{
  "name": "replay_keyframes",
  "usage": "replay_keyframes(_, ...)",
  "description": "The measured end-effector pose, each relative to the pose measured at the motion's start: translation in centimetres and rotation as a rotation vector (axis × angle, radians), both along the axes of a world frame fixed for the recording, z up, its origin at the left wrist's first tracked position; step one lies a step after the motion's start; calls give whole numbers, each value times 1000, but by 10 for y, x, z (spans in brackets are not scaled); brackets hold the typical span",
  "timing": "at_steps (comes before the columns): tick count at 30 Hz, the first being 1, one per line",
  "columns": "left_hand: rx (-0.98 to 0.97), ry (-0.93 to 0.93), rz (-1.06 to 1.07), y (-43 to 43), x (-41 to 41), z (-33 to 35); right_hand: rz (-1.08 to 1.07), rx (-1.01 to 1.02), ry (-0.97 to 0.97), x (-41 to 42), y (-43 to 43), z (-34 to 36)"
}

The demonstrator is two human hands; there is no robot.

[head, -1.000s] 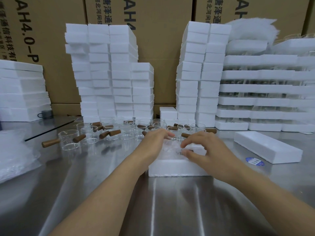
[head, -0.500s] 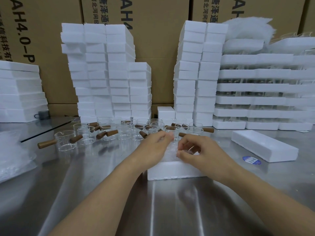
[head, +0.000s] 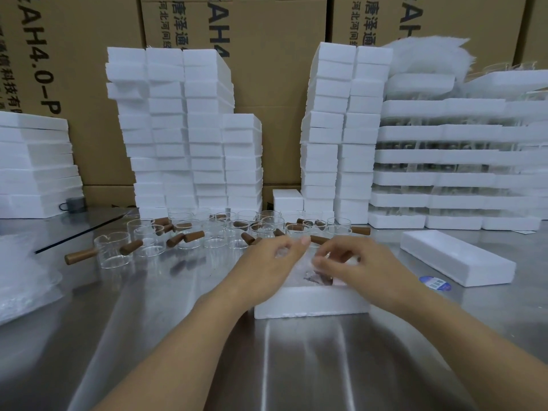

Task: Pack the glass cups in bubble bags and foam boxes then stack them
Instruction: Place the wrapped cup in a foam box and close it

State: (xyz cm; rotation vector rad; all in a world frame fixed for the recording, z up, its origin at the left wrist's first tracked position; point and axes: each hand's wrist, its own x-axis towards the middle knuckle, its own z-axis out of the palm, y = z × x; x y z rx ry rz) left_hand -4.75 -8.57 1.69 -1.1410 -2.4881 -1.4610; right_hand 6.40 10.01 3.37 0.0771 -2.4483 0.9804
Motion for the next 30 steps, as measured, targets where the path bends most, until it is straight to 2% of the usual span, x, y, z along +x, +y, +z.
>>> replay_keyframes(3,-26,-36,-19,-6,0,3,-380,-9,117,-1,38,1)
replay_keyframes(5,-101,12,3,-10,-2,5,-652,34,25,1,68,-4)
replay_keyframes(7,-146,91,51,-13,-4,4,-786,1,-134,7,94,-13)
replay_keyframes(10,-150,148,79,-15,-3,2,-840,-12,-267,15,110,-27)
replay_keyframes(13,-148,150,76,-18,-2,3,-864,-35,-236,18,107,-28)
replay_keyframes(17,-130,143,68,-18,-2,5,-912,-174,-134,15,117,-28)
replay_keyframes(20,-125,134,58,-18,-4,4,-934,-306,-6,12,129,-34)
replay_keyframes(23,-105,122,46,-14,-2,4,-982,-626,225,9,134,-32)
replay_keyframes(25,-12,53,24,-12,1,7,-890,-864,404,7,128,-20)
replay_keyframes(26,55,18,22,-11,1,9,-818,-897,479,5,122,-12)
replay_keyframes(27,126,9,37,-10,3,12,-763,-834,522,5,114,-4)
replay_keyframes(28,192,21,64,-9,4,16,-731,-688,541,6,103,4)
replay_keyframes(30,302,111,116,-8,8,25,-663,-287,544,11,78,18)
